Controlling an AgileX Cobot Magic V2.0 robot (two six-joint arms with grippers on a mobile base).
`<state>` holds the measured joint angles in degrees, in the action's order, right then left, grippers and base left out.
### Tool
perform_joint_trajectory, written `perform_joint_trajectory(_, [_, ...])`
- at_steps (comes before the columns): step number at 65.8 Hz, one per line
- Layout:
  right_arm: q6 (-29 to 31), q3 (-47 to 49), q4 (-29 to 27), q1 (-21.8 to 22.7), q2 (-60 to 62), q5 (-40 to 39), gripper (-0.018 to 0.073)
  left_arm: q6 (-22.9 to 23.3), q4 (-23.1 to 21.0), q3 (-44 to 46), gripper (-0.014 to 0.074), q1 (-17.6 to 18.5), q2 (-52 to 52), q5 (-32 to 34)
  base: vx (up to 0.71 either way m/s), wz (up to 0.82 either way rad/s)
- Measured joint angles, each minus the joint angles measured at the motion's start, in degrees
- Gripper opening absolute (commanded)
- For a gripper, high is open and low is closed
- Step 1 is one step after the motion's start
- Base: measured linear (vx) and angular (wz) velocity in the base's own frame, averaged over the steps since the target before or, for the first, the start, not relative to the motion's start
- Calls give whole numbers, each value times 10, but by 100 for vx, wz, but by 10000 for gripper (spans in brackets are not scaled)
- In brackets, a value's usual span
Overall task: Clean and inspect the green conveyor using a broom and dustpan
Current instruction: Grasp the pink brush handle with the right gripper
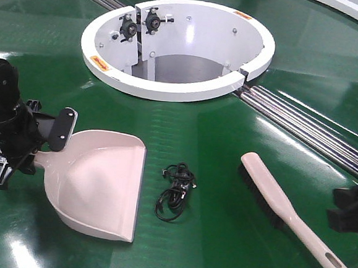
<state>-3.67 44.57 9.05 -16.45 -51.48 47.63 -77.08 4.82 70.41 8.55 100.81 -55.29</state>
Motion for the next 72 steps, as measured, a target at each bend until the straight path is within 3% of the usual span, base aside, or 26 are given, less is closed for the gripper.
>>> perform_joint_trajectory(20, [2,63,-4,-12,-140,64,546,0,0,0,-7,0,0,0,0,0])
perform_joint_trajectory(57, [75,137,-42,-12,-370,140,546,0,0,0,-7,0,0,0,0,0])
perform_joint_trajectory(72, [77,137,-39,-12,-429,135,474,0,0,0,-7,0,0,0,0,0])
